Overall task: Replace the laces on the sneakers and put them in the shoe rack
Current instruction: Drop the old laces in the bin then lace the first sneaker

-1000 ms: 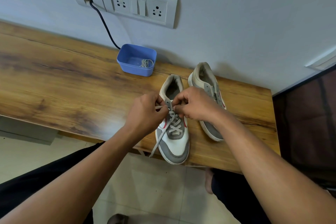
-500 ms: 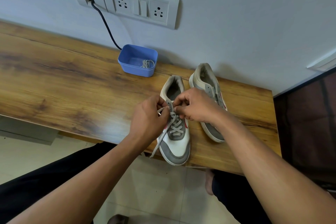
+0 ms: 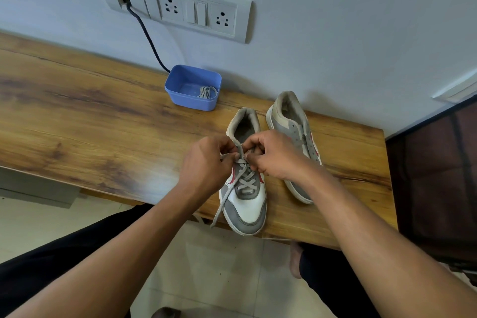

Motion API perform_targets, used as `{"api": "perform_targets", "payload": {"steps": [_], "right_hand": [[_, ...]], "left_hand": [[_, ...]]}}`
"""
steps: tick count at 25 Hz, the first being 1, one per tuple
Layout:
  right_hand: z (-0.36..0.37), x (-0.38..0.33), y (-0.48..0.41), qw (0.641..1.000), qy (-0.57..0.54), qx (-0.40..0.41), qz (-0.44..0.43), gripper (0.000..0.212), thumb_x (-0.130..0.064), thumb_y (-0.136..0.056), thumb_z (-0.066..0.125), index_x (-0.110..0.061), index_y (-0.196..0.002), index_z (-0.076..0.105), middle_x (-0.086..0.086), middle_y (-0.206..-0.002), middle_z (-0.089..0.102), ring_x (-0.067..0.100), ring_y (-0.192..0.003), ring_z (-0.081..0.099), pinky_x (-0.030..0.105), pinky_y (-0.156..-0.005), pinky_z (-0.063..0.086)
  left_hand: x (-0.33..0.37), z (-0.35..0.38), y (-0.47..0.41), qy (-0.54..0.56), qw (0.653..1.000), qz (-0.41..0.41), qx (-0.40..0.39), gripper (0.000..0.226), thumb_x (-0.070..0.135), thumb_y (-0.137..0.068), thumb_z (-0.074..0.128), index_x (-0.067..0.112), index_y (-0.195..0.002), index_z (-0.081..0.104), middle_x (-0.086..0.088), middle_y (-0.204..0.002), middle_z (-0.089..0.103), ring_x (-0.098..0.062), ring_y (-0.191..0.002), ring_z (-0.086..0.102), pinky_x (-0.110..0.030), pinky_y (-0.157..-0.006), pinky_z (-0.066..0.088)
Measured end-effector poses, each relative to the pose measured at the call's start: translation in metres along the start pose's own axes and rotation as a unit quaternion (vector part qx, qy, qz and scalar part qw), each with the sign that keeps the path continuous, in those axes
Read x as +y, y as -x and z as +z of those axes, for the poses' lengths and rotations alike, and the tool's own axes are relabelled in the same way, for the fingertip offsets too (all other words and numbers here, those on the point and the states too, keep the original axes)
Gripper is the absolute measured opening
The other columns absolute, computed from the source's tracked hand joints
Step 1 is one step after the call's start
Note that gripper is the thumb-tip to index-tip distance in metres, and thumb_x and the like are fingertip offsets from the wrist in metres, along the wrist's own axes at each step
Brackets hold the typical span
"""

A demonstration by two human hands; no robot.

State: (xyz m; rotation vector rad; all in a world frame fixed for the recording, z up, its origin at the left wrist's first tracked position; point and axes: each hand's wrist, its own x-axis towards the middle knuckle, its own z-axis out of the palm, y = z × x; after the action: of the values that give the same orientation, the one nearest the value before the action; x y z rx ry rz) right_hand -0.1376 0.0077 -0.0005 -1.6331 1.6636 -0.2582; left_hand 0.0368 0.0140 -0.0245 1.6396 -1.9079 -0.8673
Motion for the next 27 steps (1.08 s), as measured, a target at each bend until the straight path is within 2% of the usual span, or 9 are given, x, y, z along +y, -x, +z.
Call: {"api": "perform_targets", "payload": {"steps": [5, 9, 11, 13, 16, 18, 22, 27], "right_hand": [[0.001, 0.002, 0.001, 1.000, 0.002, -0.005, -0.015, 0.018, -0.016, -0.100, 0.069, -0.021, -0.117, 0.070, -0.001, -0.079, 0.074, 0.011, -0.073, 0.072, 0.035, -0.075, 0.063], [0.001, 0.002, 0.004, 0.999, 0.018, 0.006, -0.033, 0.007, -0.020, -0.099, 0.071, -0.025, -0.103, 0.068, -0.002, -0.076, 0.074, 0.011, -0.069, 0.073, 0.041, -0.077, 0.065], [0.001, 0.002, 0.005, 0.999, 0.003, 0.011, -0.037, 0.010, -0.018, -0.099, 0.071, -0.027, -0.099, 0.067, -0.003, -0.073, 0.074, 0.009, -0.065, 0.073, 0.041, -0.076, 0.065], [0.002, 0.003, 0.006, 0.999, -0.002, 0.018, -0.036, 0.011, -0.017, -0.099, 0.071, -0.026, -0.104, 0.069, -0.002, -0.074, 0.074, 0.011, -0.067, 0.073, 0.043, -0.076, 0.065], [0.002, 0.004, 0.008, 1.000, -0.015, 0.009, -0.023, 0.020, -0.011, -0.101, 0.064, -0.023, -0.116, 0.070, 0.001, -0.077, 0.074, 0.016, -0.071, 0.075, 0.043, -0.074, 0.065], [-0.001, 0.004, 0.009, 0.998, -0.059, 0.001, 0.000, 0.024, -0.005, -0.104, 0.056, -0.023, -0.115, 0.068, 0.003, -0.079, 0.075, 0.014, -0.070, 0.076, 0.039, -0.071, 0.066], [-0.003, 0.005, 0.006, 0.998, -0.066, 0.009, 0.001, 0.021, -0.006, -0.105, 0.055, -0.021, -0.109, 0.069, 0.002, -0.079, 0.076, 0.012, -0.070, 0.076, 0.034, -0.069, 0.066], [-0.003, 0.005, 0.007, 0.997, -0.080, -0.005, 0.015, 0.024, -0.005, -0.103, 0.055, -0.025, -0.105, 0.069, 0.000, -0.078, 0.076, 0.010, -0.070, 0.076, 0.026, -0.065, 0.061]], "left_hand": [[-0.003, -0.003, -0.011, -0.052, 0.994, 0.099, 0.018, 0.011, 0.014, -0.080, 0.083, 0.022, -0.079, 0.076, 0.005, -0.092, 0.060, -0.014, -0.082, 0.058, -0.033, -0.063, 0.048], [-0.006, -0.008, -0.018, -0.083, 0.985, 0.152, 0.012, 0.010, 0.014, -0.076, 0.086, 0.017, -0.078, 0.076, 0.004, -0.093, 0.059, -0.015, -0.089, 0.055, -0.023, -0.066, 0.039], [-0.007, -0.008, -0.020, -0.097, 0.981, 0.165, 0.016, 0.011, 0.015, -0.076, 0.086, 0.017, -0.079, 0.076, 0.004, -0.093, 0.059, -0.017, -0.091, 0.056, -0.028, -0.069, 0.045], [-0.008, -0.005, -0.020, -0.099, 0.980, 0.171, 0.022, 0.008, 0.015, -0.080, 0.083, 0.015, -0.082, 0.075, 0.002, -0.092, 0.059, -0.018, -0.088, 0.055, -0.031, -0.068, 0.047], [-0.012, -0.002, -0.017, -0.089, 0.986, 0.142, 0.008, 0.007, 0.017, -0.087, 0.075, 0.018, -0.084, 0.069, 0.005, -0.088, 0.059, -0.014, -0.081, 0.055, -0.023, -0.060, 0.041], [-0.015, 0.002, -0.015, -0.082, 0.989, 0.124, 0.007, 0.009, 0.019, -0.088, 0.074, 0.021, -0.083, 0.066, 0.007, -0.086, 0.058, -0.012, -0.079, 0.053, -0.017, -0.059, 0.034], [-0.012, 0.008, -0.011, -0.095, 0.987, 0.123, 0.032, 0.009, 0.020, -0.087, 0.072, 0.018, -0.084, 0.064, 0.006, -0.085, 0.056, -0.014, -0.075, 0.052, -0.023, -0.056, 0.033], [-0.012, 0.012, -0.006, -0.104, 0.979, 0.165, 0.065, 0.009, 0.016, -0.081, 0.080, 0.015, -0.081, 0.071, 0.002, -0.086, 0.060, -0.020, -0.075, 0.059, -0.038, -0.056, 0.048]]}}
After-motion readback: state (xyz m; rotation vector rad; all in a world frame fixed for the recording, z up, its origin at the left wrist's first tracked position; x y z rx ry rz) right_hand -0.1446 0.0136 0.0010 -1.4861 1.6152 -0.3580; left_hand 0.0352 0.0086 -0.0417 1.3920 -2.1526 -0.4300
